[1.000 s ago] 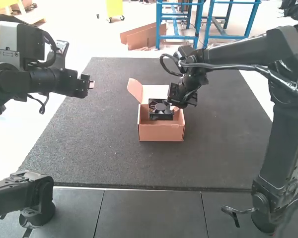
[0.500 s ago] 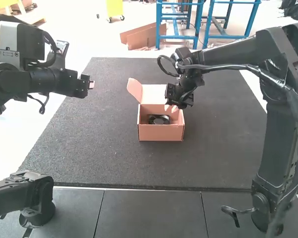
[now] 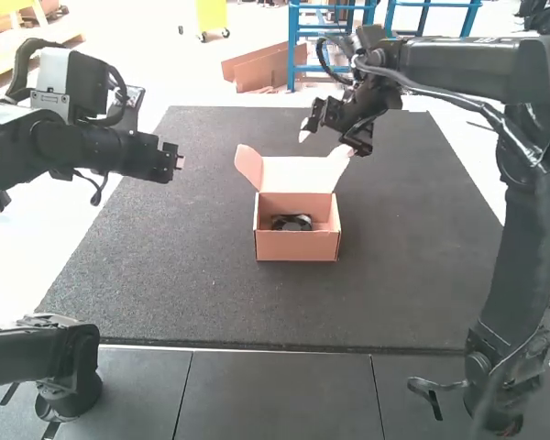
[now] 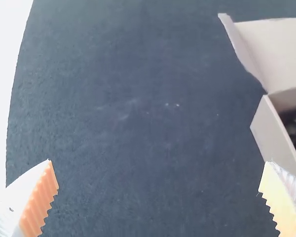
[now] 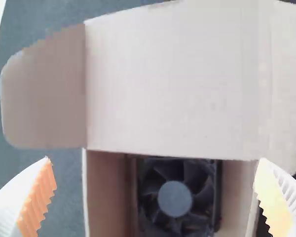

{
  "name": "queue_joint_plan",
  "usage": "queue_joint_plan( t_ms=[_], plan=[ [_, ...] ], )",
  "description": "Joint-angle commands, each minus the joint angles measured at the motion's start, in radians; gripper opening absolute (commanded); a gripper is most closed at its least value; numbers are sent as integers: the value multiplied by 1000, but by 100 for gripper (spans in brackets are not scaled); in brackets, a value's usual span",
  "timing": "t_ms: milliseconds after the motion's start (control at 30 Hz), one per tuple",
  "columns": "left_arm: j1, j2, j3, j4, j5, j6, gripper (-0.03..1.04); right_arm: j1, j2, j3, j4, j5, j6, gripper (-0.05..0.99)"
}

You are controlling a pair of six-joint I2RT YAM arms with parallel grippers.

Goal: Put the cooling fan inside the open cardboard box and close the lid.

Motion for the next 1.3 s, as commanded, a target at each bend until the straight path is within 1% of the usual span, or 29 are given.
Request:
queue_joint_plan(
  t_ms=[0, 200, 300, 333, 400, 433, 567, 633, 700, 733, 833, 900, 1167, 1267],
  plan=[
    [-1, 26, 41, 25, 4, -11, 97, -55, -88, 12, -3, 11, -49, 92],
    [-1, 100, 84, 68, -5, -13, 97, -108, -178, -63, 3, 17, -102, 92],
    [-1, 138, 104, 83, -15, -16, 97, -117, -214, -108, 6, 45, -129, 92],
    [-1, 151, 111, 89, -16, -16, 97, -117, -223, -122, 8, 63, -138, 92],
    [-1, 174, 122, 104, -27, -16, 97, -118, -248, -143, 17, 74, -154, 92],
    [-1, 186, 127, 111, -32, -16, 97, -121, -257, -155, 20, 88, -161, 92],
    [-1, 229, 142, 141, -44, -19, 97, -134, -281, -208, 69, 90, -189, 92],
    [-1, 255, 151, 158, -47, -28, 97, -137, -286, -234, 103, 96, -223, 92],
    [-1, 287, 159, 175, -51, -39, 97, -137, -287, -261, 144, 96, -269, 92],
    [-1, 306, 163, 186, -51, -44, 97, -134, -287, -275, 170, 96, -278, 92],
    [-1, 361, 185, 206, -53, -53, 97, -132, -281, -300, 285, 91, -287, 91],
    [-1, 396, 205, 221, -53, -54, 97, -128, -267, -301, 317, 85, -296, 91],
    [-1, 551, 300, 275, -67, -54, 97, -129, -131, -214, 325, 51, -296, 91],
    [-1, 603, 327, 305, -81, -53, 97, -132, -74, -155, 307, 28, -295, 91]
  ],
)
